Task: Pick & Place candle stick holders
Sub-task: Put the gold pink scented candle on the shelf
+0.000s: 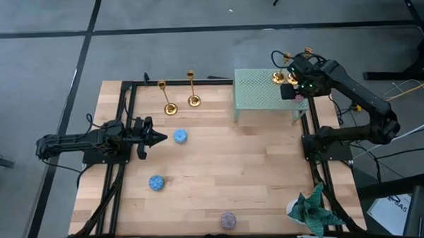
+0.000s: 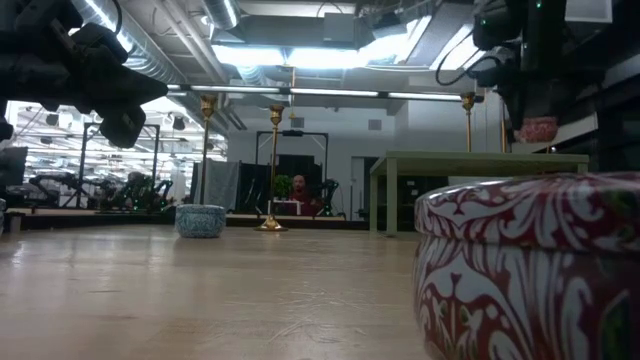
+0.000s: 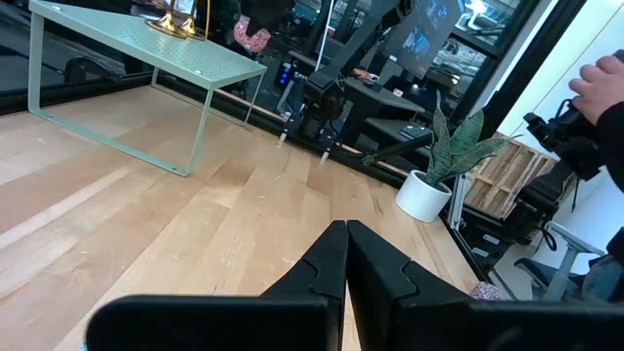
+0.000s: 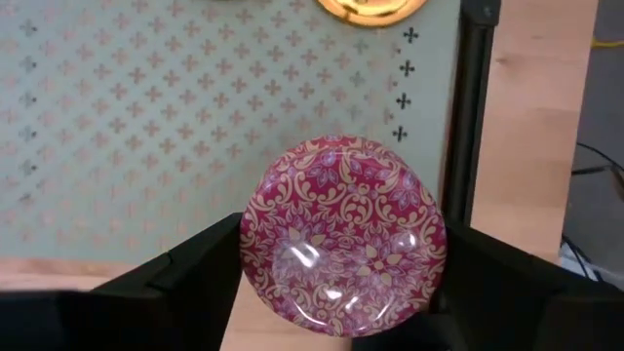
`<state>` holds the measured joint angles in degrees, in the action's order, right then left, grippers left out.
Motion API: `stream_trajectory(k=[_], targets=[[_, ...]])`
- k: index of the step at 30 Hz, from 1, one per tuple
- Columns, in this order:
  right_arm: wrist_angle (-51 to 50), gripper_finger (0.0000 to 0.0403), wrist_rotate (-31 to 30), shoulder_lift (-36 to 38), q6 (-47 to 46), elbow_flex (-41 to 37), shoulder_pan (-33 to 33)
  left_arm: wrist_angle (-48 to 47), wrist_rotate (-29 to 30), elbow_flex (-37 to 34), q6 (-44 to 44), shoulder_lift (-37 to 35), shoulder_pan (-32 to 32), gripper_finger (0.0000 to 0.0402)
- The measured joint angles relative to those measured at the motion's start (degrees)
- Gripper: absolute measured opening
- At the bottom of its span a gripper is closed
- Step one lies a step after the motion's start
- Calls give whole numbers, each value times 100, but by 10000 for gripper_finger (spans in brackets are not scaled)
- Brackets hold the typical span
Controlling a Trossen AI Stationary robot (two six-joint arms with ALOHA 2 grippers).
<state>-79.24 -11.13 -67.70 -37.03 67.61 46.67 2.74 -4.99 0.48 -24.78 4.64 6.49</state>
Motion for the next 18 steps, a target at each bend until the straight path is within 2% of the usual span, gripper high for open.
stream_trajectory(k=[5,18], targets=[[328,305,0,0,19,-238,90,0,1,-1,1,1,0,6],[332,319,15,-2,155,-240,112,1,0,1,1,-1,-1,6]])
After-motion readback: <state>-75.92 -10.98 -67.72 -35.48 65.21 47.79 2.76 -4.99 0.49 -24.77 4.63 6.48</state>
